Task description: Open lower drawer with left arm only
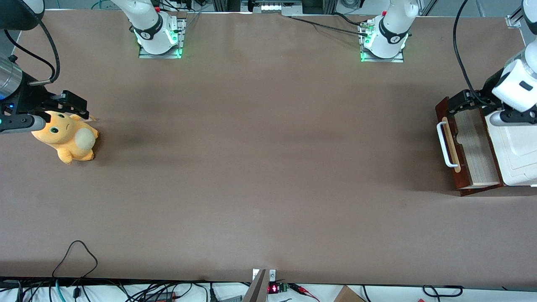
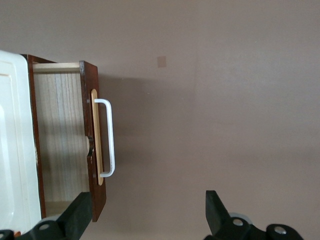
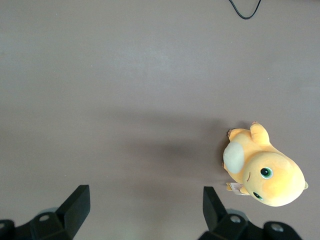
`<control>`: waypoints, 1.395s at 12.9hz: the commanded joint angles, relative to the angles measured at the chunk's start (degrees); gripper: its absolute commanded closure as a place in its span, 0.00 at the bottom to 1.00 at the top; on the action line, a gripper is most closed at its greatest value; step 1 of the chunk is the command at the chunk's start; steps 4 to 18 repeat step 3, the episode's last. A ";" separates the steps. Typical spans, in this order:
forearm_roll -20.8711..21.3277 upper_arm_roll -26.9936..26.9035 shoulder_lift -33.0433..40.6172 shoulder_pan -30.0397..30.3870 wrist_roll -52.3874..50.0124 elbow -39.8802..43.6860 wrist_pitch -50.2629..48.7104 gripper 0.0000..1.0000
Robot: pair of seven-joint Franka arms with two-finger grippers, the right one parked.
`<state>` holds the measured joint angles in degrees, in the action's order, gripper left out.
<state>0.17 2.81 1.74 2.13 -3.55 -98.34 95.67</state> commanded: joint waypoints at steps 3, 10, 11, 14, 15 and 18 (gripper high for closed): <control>-0.26 -1.14 2.04 -0.72 1.35 -2.11 1.27 0.00; -0.26 -1.14 2.04 -0.72 1.35 -2.11 1.27 0.00; -0.26 -1.14 2.04 -0.72 1.35 -2.11 1.27 0.00; -0.26 -1.14 2.04 -0.72 1.35 -2.11 1.27 0.00; -0.26 -1.14 2.04 -0.72 1.35 -2.11 1.27 0.00; -0.26 -1.14 2.04 -0.72 1.35 -2.11 1.27 0.00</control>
